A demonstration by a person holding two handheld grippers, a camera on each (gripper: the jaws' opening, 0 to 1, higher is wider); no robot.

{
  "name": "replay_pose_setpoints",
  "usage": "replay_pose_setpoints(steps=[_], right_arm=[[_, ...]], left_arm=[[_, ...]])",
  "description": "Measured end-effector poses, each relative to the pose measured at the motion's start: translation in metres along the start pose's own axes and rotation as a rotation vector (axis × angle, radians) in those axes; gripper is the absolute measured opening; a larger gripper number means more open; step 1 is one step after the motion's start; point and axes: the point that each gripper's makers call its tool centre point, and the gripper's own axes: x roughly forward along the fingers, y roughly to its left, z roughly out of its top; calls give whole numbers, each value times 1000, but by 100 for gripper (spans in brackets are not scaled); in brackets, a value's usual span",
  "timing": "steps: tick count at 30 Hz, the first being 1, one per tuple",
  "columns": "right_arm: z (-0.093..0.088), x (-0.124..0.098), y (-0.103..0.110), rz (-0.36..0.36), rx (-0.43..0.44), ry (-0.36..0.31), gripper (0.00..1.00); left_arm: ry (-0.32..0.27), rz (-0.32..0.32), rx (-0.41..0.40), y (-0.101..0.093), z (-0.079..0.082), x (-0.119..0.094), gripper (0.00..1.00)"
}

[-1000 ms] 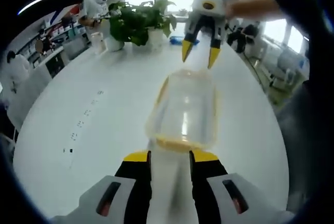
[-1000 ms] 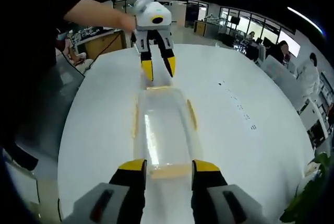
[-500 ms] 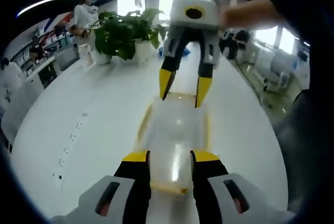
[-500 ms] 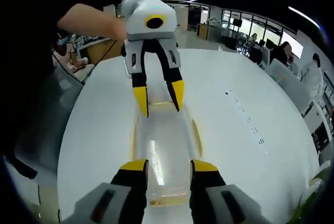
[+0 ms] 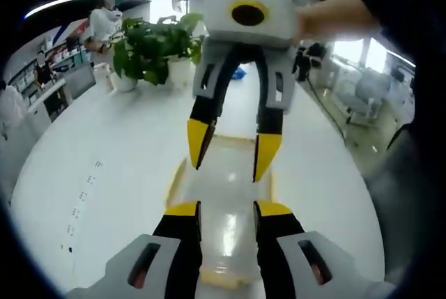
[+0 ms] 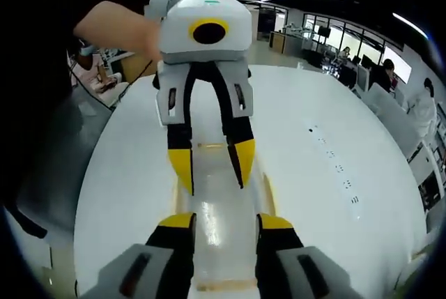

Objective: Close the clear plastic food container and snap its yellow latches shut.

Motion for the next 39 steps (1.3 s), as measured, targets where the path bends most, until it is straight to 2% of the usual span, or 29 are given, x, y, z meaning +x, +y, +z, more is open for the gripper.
replay_pose_setpoints(steps=[13,17,19,22,26,30,33,35,39], right_arm=[[10,11,-10,37,-23,10,45],[11,14,-12,67,-7,22,50],[14,14,-13,83,9,10,49],[13,16,-12,96,16,13,52],[7,21,-10,112,8,35,55],[5,24,-10,139,26,49,56],[3,27,-10,165,34,70,58],[0,29,-10,187,41,92,60],[-1,31,-12,214,35,126,58]], left_arm=[[16,11,95,-14,4,2,32],[38,20,121,-18,-1,5,32],[37,30,113,-19,-2,5,33],[14,31,98,-24,1,6,35],[24,28,112,-29,-3,9,38],[0,32,86,-31,-7,8,38],[5,38,90,-33,-6,11,43],[11,48,115,-35,-7,13,47],[60,128,266,-36,-12,18,48]])
